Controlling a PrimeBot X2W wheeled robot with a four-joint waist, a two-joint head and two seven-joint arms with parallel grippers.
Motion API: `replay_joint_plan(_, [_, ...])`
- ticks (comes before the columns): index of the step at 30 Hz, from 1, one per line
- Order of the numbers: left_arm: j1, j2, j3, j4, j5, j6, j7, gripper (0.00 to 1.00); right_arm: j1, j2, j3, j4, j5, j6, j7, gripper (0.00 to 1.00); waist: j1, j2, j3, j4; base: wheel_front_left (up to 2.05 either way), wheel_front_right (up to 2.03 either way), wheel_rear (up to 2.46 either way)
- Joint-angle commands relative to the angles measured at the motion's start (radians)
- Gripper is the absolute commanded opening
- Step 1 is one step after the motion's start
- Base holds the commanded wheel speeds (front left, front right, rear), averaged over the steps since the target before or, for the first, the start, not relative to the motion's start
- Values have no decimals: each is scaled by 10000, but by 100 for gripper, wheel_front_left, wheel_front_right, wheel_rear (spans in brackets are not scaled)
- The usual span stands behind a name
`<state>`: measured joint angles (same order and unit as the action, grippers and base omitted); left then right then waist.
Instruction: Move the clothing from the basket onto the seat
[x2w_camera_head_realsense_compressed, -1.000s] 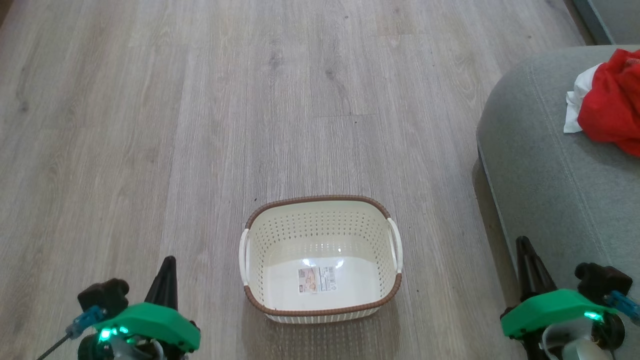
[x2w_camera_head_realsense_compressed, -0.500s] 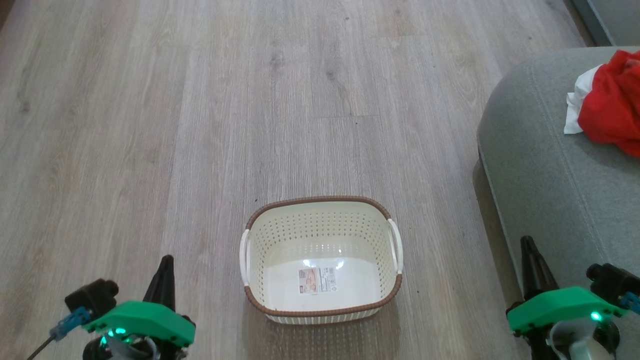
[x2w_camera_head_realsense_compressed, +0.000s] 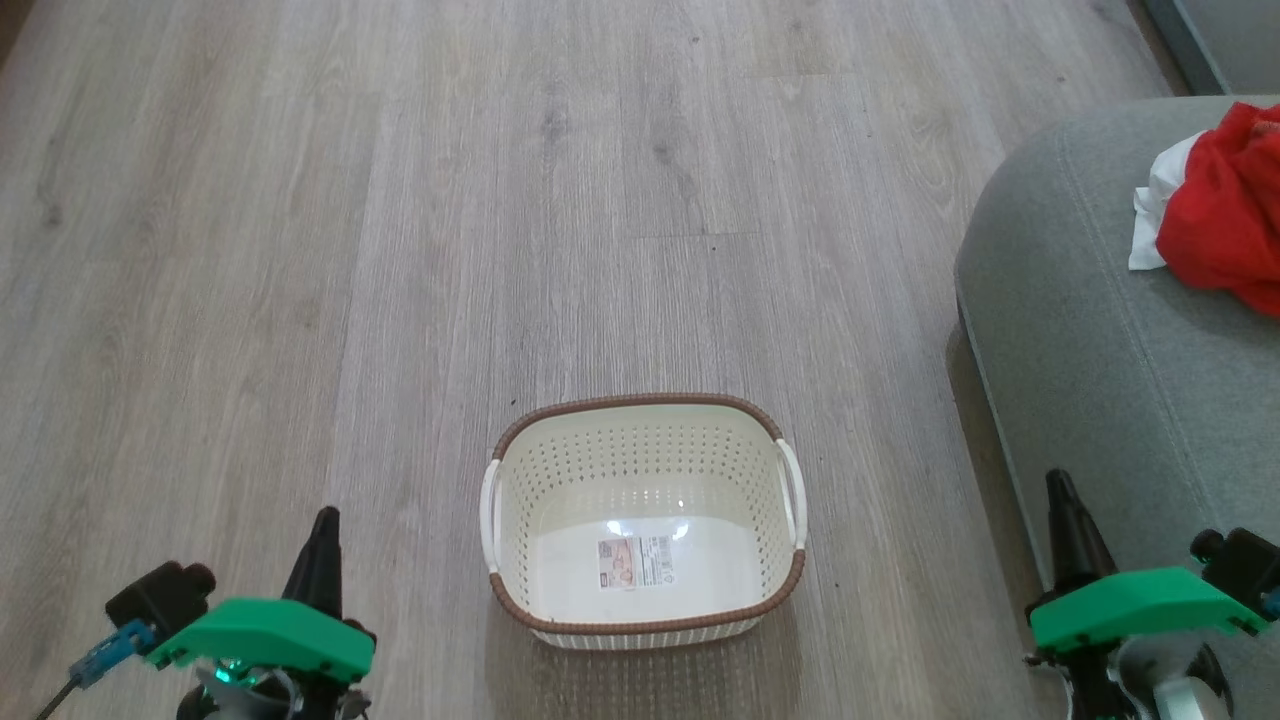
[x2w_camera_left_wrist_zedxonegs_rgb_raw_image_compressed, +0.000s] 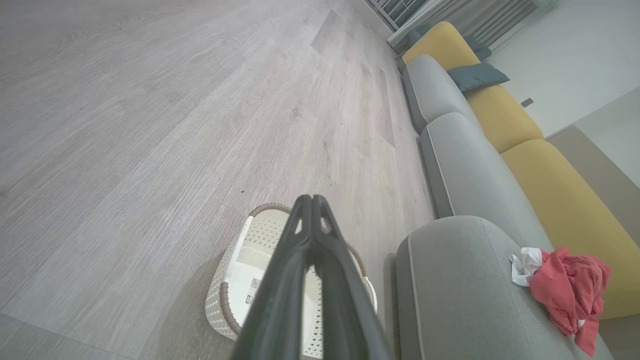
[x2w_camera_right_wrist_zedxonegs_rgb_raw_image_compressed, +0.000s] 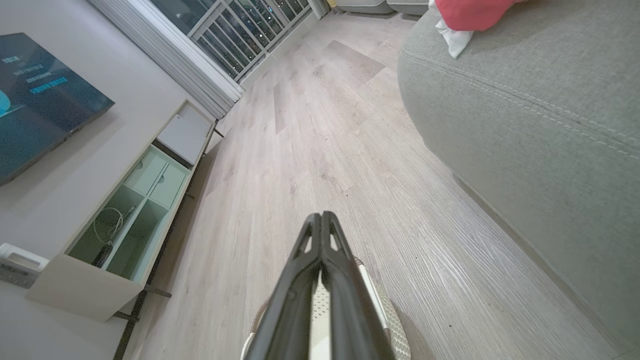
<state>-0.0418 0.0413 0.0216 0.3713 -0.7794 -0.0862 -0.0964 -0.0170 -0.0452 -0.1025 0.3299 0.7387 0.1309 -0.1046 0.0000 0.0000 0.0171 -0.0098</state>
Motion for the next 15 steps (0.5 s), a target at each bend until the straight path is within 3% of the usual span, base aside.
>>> replay_joint_plan(1, [-506, 62, 218, -402, -258, -100, 48, 0, -533, -45, 38, -373, 281, 0, 55, 0, 0, 0, -2, 2, 0, 0, 0])
replay_joint_plan(15, [-537, 68, 358, -569, -1829, -167, 450, 0, -607, -46, 8, -466, 1929, 0, 471, 0, 0, 0, -29, 21, 0, 0, 0])
